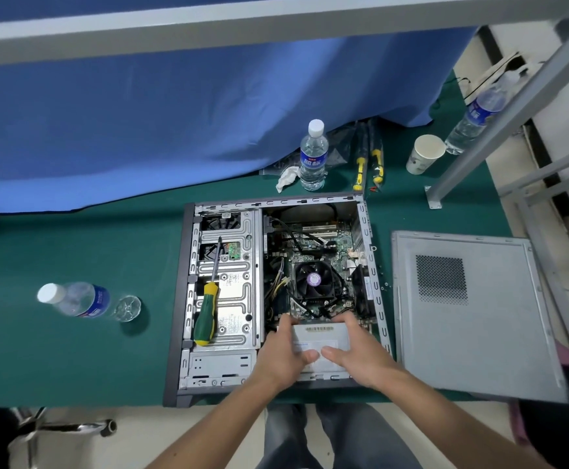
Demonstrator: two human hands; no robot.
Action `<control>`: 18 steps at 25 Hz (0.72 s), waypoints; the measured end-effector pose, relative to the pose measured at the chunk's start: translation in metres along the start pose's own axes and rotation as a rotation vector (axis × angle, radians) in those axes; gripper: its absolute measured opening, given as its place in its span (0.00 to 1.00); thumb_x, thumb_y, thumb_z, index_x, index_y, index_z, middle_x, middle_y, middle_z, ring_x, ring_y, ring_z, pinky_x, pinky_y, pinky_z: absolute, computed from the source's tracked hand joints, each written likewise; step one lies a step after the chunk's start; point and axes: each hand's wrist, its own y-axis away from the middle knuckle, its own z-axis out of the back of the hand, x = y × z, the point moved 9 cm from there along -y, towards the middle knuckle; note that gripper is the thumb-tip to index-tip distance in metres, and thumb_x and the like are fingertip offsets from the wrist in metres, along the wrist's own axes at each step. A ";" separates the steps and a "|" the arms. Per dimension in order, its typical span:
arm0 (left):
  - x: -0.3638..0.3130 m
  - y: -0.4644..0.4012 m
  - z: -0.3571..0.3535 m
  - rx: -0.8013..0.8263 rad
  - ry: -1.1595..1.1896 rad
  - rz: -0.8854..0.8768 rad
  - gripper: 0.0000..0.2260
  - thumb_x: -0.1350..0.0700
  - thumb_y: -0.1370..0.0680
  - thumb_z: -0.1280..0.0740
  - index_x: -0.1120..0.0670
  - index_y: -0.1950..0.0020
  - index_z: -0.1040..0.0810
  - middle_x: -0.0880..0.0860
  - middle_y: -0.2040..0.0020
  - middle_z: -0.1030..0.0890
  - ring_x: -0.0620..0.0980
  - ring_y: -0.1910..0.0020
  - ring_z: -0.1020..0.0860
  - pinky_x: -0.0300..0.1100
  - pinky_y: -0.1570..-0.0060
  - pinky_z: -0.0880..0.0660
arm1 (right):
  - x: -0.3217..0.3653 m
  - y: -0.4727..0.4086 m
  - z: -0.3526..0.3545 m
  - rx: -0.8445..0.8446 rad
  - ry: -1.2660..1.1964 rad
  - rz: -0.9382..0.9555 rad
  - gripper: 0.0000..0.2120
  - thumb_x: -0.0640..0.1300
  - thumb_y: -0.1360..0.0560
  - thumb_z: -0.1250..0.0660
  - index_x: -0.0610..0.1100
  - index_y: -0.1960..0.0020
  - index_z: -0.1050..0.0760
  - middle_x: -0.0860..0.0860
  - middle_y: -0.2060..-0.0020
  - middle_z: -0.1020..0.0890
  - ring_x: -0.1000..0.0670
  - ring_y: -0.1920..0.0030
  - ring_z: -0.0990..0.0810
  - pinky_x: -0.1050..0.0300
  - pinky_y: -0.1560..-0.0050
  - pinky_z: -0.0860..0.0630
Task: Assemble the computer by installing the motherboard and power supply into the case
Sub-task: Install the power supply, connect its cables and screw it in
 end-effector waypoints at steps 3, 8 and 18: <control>-0.006 -0.006 0.003 0.036 -0.036 -0.004 0.23 0.52 0.23 0.28 0.51 0.35 0.37 0.54 0.41 0.22 0.52 0.46 0.21 0.44 0.50 0.21 | 0.001 -0.004 0.005 0.005 -0.025 0.007 0.22 0.53 0.24 0.31 0.56 0.36 0.38 0.52 0.45 0.22 0.52 0.51 0.20 0.49 0.45 0.22; 0.002 -0.003 -0.005 0.058 -0.104 0.002 0.25 0.51 0.23 0.29 0.49 0.31 0.36 0.54 0.40 0.22 0.53 0.42 0.23 0.50 0.39 0.26 | -0.003 -0.001 -0.002 0.013 0.084 -0.010 0.22 0.55 0.24 0.31 0.56 0.36 0.40 0.50 0.44 0.23 0.50 0.49 0.21 0.47 0.43 0.23; 0.013 -0.015 -0.004 0.094 -0.157 0.037 0.29 0.47 0.26 0.26 0.48 0.30 0.35 0.45 0.49 0.21 0.47 0.53 0.23 0.38 0.53 0.28 | 0.000 -0.002 -0.003 0.095 0.155 -0.013 0.26 0.55 0.22 0.33 0.51 0.31 0.41 0.50 0.42 0.22 0.50 0.49 0.20 0.50 0.44 0.23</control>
